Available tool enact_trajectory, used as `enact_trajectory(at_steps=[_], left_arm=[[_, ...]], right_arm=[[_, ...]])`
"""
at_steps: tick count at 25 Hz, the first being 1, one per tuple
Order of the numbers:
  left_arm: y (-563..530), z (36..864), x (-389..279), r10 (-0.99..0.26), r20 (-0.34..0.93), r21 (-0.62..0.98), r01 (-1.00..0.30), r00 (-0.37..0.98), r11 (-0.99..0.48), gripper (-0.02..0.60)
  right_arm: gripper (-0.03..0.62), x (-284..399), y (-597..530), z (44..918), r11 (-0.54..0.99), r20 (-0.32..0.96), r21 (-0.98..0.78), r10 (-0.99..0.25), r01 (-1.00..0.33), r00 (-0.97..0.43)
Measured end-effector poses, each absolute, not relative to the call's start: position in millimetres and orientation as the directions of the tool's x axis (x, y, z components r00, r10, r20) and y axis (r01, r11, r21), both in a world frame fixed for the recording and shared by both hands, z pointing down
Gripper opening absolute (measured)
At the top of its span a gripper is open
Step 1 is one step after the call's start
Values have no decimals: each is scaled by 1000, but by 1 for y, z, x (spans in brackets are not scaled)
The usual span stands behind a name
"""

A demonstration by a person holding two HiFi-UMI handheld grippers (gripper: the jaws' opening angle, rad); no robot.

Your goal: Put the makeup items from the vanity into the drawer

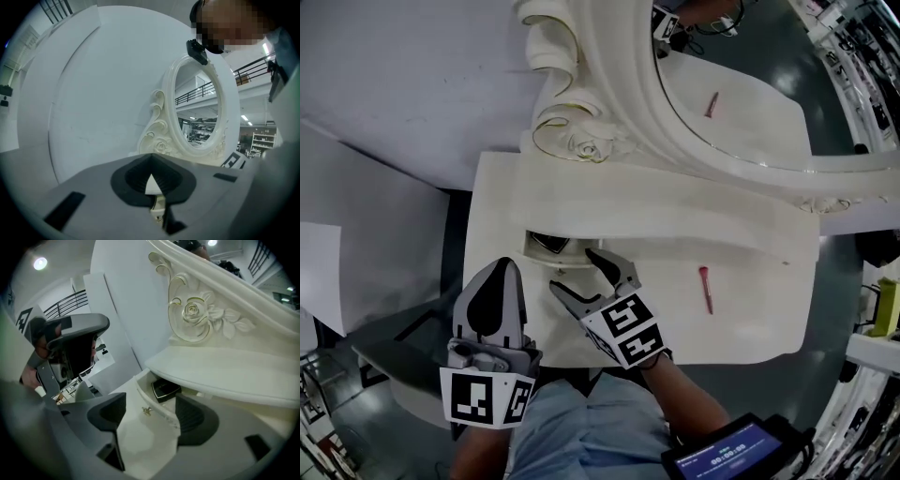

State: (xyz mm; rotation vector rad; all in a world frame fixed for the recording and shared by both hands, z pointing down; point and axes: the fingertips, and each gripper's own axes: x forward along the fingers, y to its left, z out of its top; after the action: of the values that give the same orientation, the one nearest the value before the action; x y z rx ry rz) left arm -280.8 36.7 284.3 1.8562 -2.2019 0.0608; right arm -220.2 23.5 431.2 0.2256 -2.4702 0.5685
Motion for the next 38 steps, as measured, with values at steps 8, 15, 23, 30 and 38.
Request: enact_trajectory(at_steps=[8, 15, 23, 30, 38], left_arm=[[41, 273, -260, -961, 218, 104, -975, -171, 197, -2], [23, 258, -217, -981, 165, 115, -985, -105, 125, -2], [-11, 245, -128, -990, 126, 110, -993, 58, -44, -2], [-18, 273, -81, -976, 185, 128, -987, 118, -95, -2], [-20, 300, -68, -962, 252, 132, -989, 102, -70, -2]], right_arm=[[331, -213, 30, 419, 889, 512, -386, -17, -248, -859], [331, -147, -16, 388, 879, 472, -298, -204, -373, -857], [331, -27, -61, 390, 790, 510, -222, -406, -572, -758], [299, 39, -56, 441, 730, 601, -180, -449, -659, -661], [175, 63, -55, 495, 709, 683, -162, -421, -686, -596]])
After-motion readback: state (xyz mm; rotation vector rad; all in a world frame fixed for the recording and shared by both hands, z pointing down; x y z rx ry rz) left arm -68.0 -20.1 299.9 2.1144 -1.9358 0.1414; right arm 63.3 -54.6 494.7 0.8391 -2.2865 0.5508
